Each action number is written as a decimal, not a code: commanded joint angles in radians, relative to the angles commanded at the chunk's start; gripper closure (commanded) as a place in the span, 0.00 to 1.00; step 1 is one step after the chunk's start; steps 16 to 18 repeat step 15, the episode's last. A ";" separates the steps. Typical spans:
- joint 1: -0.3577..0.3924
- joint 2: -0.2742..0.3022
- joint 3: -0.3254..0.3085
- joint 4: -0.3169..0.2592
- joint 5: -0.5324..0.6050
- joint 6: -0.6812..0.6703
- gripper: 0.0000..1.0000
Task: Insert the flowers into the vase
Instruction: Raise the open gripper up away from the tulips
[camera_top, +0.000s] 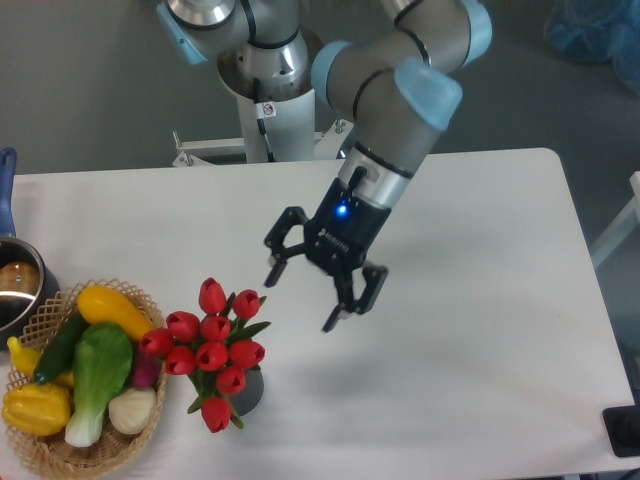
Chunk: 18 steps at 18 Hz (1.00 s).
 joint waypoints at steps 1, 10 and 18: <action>0.015 0.000 -0.014 0.000 0.060 0.003 0.00; -0.011 -0.069 0.001 -0.009 0.433 0.060 0.00; -0.017 -0.061 0.003 -0.017 0.468 0.069 0.00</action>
